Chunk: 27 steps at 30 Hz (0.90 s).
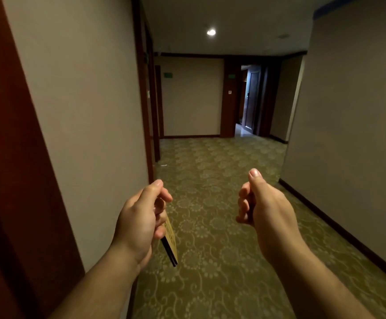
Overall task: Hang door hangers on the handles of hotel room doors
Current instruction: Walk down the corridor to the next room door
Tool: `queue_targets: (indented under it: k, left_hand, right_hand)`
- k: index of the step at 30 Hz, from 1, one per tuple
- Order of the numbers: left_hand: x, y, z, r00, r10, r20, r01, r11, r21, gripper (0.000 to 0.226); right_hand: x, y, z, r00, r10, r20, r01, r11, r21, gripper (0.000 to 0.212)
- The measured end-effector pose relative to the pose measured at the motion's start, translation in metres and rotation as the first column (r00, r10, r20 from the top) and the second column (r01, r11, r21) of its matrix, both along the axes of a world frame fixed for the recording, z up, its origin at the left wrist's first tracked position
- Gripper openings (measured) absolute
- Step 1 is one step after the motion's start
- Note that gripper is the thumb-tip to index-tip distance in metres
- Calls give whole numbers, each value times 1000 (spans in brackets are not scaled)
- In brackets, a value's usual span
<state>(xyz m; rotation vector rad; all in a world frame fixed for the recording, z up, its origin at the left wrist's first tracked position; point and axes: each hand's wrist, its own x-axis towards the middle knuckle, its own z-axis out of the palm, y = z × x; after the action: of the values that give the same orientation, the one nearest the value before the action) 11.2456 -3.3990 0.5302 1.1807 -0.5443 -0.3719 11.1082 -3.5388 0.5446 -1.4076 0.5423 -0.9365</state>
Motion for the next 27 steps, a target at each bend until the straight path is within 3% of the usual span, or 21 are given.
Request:
queue_targets:
  k: [13,20,27]
  left_hand:
    - [170,-190,14,998,53,18,-54,998,32,38]
    - [260,-246,7,989,146,-9,-145,988,57,34]
    - [371,-293,-7,992,124,-30,-123,992,28,39]
  right_hand:
    - [184,-205,2,999,25,38,-28,996,84,44]
    - [288,-263,-3,993,117,0,-117,992,51,46]
    - [400,-312,-10,990,136,-24,-135,990,34,45]
